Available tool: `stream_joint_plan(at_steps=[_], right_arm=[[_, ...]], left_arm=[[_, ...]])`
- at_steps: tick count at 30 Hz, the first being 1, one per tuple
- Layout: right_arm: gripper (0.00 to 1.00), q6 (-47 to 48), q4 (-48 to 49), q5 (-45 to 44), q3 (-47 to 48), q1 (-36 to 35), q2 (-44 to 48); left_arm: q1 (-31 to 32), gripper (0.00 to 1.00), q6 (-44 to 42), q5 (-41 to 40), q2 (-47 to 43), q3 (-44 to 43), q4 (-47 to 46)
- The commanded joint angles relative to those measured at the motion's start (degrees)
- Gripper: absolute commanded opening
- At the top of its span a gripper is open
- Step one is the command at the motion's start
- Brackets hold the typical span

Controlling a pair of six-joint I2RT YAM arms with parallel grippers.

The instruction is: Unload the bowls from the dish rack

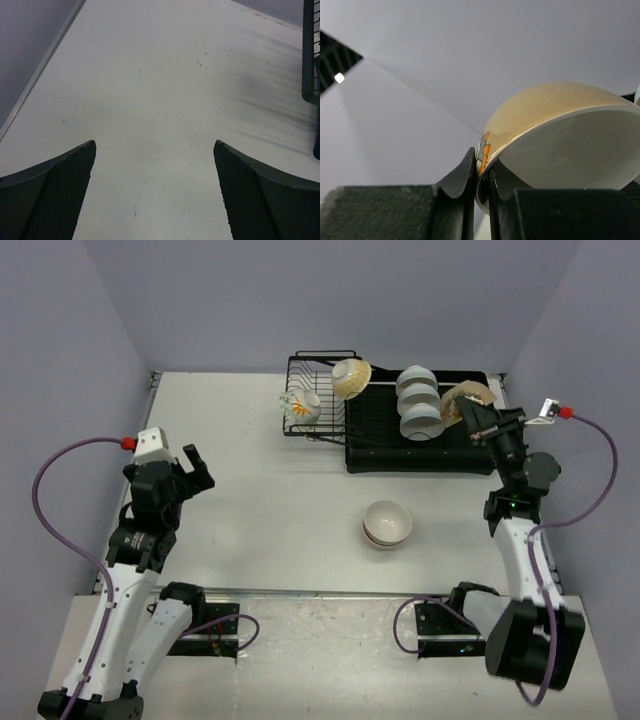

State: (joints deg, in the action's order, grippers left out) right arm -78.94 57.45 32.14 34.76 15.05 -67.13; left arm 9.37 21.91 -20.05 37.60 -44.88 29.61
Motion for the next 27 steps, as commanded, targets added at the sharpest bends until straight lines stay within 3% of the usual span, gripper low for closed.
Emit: stream_joint_plan(at_steps=[1,3,4,7,9,12,14,19,27], right_arm=[[0.0,28.4,-35.0,-7.0,6.8,-6.6,16.2],[0.0,38.5,-49.9,-11.4,15.3,-11.8,19.6],[0.0,44.9,-62.0,-12.6,17.8,-15.6,19.3],[0.0,54.5,-81.2,-16.8,26.7,-22.7,15.6],[0.0,59.2,-92.1,-21.8,31.5,-27.0,12.4],[0.0,61.4,-100.8,-35.3,36.9,-37.3,8.6],[0.0,61.3,-110.6,-44.6,39.8,-47.3,3.4],[0.0,59.1,-120.5,-52.5,42.9,-58.3,-4.0],[0.0,56.5,-123.8,-52.4,41.5,-68.6,-13.9]], left_arm=[[-0.7,1.0,-0.6,1.0,-0.9,0.2,-2.4],[-0.7,1.0,-0.6,1.1,-1.1,0.2,-2.4],[-0.7,1.0,-0.6,1.3,-1.2,0.2,-2.4],[-0.7,1.0,-0.6,1.8,-1.7,0.3,-2.4],[-0.7,1.0,-0.6,1.9,-2.0,0.3,-2.4],[-0.7,1.0,-0.6,1.9,-2.7,0.3,-2.4],[-0.6,1.0,-0.6,1.9,-3.2,0.5,-2.4],[-0.2,1.0,-0.6,1.9,-3.2,0.5,-2.4],[0.3,1.0,-0.6,1.7,-3.3,0.6,-2.4]])
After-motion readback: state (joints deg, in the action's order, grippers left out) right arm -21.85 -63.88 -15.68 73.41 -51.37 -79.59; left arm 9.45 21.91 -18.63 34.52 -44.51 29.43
